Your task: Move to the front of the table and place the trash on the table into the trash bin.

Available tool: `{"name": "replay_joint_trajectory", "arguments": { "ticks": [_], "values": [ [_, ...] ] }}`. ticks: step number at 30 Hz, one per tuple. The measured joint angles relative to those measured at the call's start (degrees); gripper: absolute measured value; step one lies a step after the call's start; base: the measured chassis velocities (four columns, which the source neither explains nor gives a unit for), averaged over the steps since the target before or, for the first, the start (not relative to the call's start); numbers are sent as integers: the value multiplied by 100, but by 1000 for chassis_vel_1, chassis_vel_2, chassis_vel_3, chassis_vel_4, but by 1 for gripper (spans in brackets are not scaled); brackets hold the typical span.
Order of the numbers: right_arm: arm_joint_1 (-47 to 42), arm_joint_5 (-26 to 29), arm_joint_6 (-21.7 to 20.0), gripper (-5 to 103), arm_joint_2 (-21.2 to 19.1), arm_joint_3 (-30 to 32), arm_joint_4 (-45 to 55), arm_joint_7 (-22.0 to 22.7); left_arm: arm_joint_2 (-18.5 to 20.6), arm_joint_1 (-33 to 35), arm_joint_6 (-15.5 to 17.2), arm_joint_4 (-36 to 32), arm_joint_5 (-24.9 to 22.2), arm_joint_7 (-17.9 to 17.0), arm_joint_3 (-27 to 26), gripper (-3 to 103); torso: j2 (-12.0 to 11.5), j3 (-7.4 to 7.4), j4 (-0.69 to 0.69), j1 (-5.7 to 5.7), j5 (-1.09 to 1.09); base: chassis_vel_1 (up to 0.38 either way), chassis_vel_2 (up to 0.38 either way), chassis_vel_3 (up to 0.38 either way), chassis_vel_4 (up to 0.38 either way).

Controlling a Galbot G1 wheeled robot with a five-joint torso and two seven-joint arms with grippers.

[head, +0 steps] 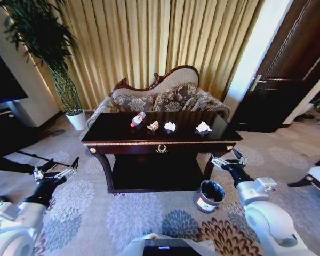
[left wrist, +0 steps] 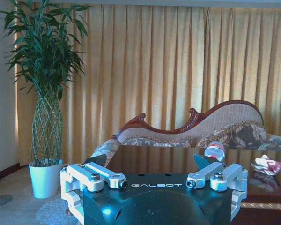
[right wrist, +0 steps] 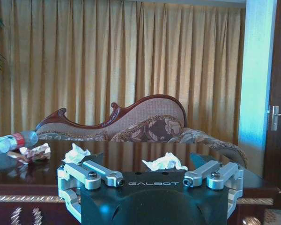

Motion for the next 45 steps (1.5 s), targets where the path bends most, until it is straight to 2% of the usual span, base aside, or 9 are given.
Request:
{"name": "replay_joint_trajectory", "arguments": {
  "ticks": [23,29,31,32,36,40,43,44,45],
  "values": [
    [-10,-227,-41,100,-16,-8,-43,8,-34,14,-5,-26,-3,7,16,100,-2,2,0,3,0,-166,165,153,-160],
    [84,-9,-145,100,-128,-12,-71,45,-45,26,-6,-50,-3,7,17,100,-1,-1,0,-1,-1,0,0,0,0],
    [476,673,-534,100,-427,-16,-277,243,-46,79,-7,-154,-6,3,-3,100,2,-1,0,-4,1,0,0,0,0],
    [476,673,-534,100,-427,-16,-277,243,-46,79,-7,-154,-6,3,-3,100,2,-1,0,-4,1,0,0,0,0],
    [1086,1098,-729,100,-977,-52,-856,370,-49,122,-7,-254,-10,-16,-35,100,0,0,0,-1,1,0,0,0,0],
    [1387,1325,-913,100,-1243,-76,-1046,483,-67,138,-6,-280,-10,-20,-41,100,0,0,1,0,1,0,0,0,0],
    [1818,1871,-1513,100,-1641,-142,-1266,929,-112,152,-8,-297,8,-26,-15,100,0,0,1,-1,1,0,0,0,0],
    [1818,1871,-1513,100,-1641,-142,-1266,929,-112,152,-8,-297,8,-26,-15,100,0,0,1,-1,1,0,0,0,0],
    [1944,2233,-1753,100,-1742,-164,-1302,1201,-118,151,-10,-297,40,-28,0,100,0,0,0,-1,1,0,0,0,0]
  ]
}}
